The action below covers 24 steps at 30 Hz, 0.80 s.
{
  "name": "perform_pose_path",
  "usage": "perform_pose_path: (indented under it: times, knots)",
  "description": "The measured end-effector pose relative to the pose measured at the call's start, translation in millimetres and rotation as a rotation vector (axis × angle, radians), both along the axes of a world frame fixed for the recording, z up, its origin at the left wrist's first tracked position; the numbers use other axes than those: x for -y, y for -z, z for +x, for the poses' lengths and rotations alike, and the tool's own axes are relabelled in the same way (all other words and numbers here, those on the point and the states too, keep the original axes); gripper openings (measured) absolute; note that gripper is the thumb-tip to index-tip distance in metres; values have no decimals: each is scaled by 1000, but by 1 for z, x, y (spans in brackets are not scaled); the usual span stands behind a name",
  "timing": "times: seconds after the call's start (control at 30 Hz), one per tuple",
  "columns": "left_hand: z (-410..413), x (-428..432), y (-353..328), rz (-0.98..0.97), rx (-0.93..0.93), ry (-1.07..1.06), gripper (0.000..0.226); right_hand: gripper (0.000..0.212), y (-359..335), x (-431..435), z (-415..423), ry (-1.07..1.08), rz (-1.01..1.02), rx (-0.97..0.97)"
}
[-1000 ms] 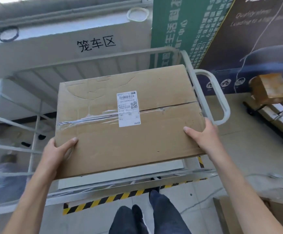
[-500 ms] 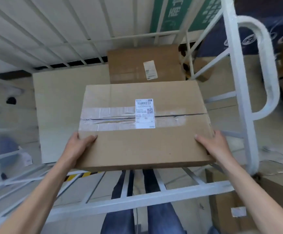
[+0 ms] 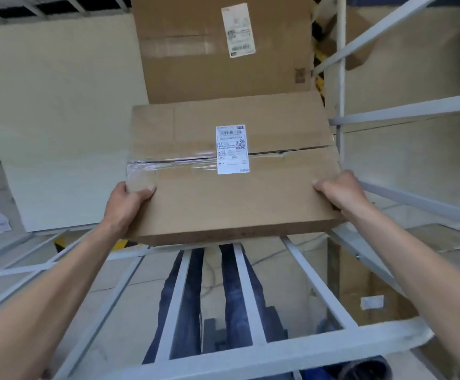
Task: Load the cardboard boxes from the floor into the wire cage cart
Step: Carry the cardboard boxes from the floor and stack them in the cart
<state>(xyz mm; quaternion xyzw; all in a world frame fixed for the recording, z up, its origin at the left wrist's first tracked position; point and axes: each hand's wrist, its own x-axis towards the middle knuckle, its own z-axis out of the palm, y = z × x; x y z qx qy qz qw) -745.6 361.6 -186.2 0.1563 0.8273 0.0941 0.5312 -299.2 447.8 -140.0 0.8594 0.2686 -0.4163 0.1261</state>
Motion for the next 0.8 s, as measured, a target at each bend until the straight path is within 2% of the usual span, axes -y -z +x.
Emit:
perform_pose_path:
  times: [0.1,0.2,0.47,0.53,0.6,0.67,0.73,0.8]
  knots:
    - [-2,5,17,-31,-1,-15,66,73,23,-18,-6,-62,-51,11]
    - [1,9,32,-39,1,-21,63,72,45,-21,-6,-41,-61,-28]
    - [11,-11,80,-9,5,18,62,64,95,-7,7,106,96,-33]
    - [17,-6,95,-25,38,30,64,67,110,-1,9,33,105,6]
    - [29,-2,110,-38,80,46,57,66,125,8,4,-97,133,25]
    - [44,-4,126,-77,157,23,55,76,141,15,-13,-202,95,-67]
    - [58,-7,141,-142,232,-43,70,98,159,20,-39,-335,-13,-191]
    - [67,-11,156,-171,241,-60,94,110,178,21,-70,-473,-84,-247]
